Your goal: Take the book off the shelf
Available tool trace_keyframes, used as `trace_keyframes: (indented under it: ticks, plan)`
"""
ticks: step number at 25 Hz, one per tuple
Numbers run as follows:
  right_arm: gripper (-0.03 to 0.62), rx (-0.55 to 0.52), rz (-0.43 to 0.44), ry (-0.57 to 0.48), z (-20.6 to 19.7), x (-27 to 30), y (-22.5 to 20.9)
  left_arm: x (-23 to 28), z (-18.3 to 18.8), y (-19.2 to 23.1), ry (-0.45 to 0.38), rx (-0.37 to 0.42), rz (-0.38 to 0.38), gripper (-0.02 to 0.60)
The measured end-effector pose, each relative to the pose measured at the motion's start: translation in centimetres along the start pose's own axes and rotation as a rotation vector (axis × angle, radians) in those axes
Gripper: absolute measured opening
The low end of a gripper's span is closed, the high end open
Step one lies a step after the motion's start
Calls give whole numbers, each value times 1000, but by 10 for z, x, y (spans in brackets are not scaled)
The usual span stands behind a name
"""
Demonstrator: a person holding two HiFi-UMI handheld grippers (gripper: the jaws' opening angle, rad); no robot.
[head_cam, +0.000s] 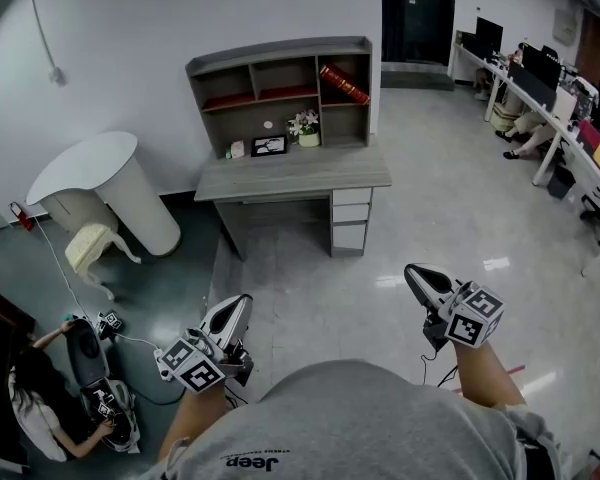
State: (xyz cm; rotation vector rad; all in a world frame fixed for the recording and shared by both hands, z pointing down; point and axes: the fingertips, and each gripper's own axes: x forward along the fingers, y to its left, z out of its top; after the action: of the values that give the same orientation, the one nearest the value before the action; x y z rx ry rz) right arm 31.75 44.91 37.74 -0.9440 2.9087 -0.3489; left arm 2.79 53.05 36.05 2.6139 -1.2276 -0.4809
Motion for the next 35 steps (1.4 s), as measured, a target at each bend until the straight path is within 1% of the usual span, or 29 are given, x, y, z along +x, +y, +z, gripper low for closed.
trace_keyframes:
  ticks: [6, 10, 14, 19, 22, 26, 29, 32, 35]
  plan:
    - [9, -6, -23, 9, -4, -50, -36, 45, -28, -33, 21, -24, -37, 28]
    - [9, -10, -43, 6, -8, -67, -55, 66, -36, -41, 35, -29, -53, 28]
    - [9, -16, -62, 5, -6, -64, -63, 76, -38, -34, 43, -25, -54, 28]
    - [10, -23, -70, 11, -7, -39, -71, 83, -36, -8, 38, -34, -61, 28]
    - [11, -36, -66, 26, -10, -11, -70, 82, -32, 18, 30, -41, -66, 28]
    - [11, -64, -73, 59, -13, 47, -67, 79, -20, 78, 22, -61, -73, 28]
    - [11, -74, -89, 47, -9, 105, -67, 78, -3, 134, 12, -66, -90, 28]
    - [11, -33, -94, 18, -6, 171, -64, 76, 19, 191, 15, -70, -102, 28]
    - [11, -14, -83, 7, 1, 239, -60, 71, 46, 246, 23, -44, -110, 28]
